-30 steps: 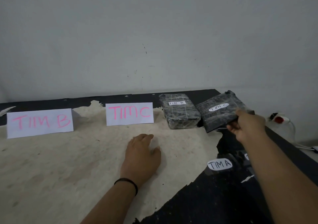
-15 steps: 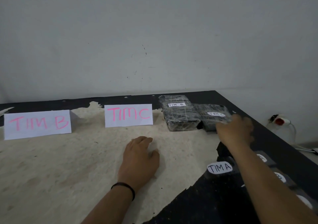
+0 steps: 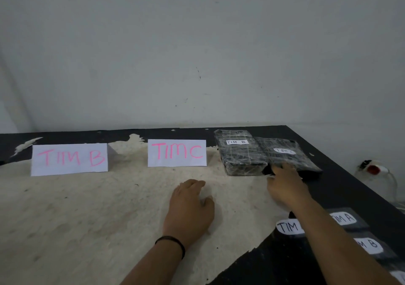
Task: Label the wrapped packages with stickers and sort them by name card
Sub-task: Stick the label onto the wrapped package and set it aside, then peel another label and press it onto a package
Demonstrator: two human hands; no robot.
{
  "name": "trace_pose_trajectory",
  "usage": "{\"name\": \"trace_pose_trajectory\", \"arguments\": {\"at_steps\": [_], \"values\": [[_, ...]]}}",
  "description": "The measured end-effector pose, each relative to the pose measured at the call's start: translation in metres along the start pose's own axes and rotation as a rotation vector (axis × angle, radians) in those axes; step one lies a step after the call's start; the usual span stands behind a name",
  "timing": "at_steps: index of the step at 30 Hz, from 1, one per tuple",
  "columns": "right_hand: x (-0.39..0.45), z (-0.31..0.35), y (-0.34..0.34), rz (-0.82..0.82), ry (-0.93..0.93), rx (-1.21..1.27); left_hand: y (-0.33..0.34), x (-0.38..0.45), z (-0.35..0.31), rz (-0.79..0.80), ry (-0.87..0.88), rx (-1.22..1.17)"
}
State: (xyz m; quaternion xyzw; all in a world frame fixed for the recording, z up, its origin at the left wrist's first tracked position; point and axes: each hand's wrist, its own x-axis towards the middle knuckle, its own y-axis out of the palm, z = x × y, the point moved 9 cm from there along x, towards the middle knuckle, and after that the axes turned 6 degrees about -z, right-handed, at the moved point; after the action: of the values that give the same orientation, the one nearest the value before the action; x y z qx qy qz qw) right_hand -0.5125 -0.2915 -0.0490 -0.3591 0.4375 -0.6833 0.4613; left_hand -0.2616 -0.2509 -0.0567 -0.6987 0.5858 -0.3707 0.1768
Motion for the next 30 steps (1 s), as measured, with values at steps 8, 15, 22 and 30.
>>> {"name": "trace_pose_trajectory", "arguments": {"at_steps": [8, 15, 22, 30], "values": [[-0.050, 0.023, -0.036, -0.215, 0.011, 0.120, -0.026, -0.007, 0.001, -0.135, -0.072, -0.148], [-0.127, 0.097, -0.024, -0.272, -0.174, 0.167, -0.091, -0.038, 0.016, -0.142, 0.000, -0.119], [-0.208, 0.211, 0.021, -0.313, -0.553, 0.290, -0.201, -0.109, 0.065, -0.307, 0.011, 0.008], [-0.285, 0.328, 0.081, -0.157, -0.906, 0.232, -0.297, -0.170, 0.108, -0.509, -0.019, 0.130]]}}
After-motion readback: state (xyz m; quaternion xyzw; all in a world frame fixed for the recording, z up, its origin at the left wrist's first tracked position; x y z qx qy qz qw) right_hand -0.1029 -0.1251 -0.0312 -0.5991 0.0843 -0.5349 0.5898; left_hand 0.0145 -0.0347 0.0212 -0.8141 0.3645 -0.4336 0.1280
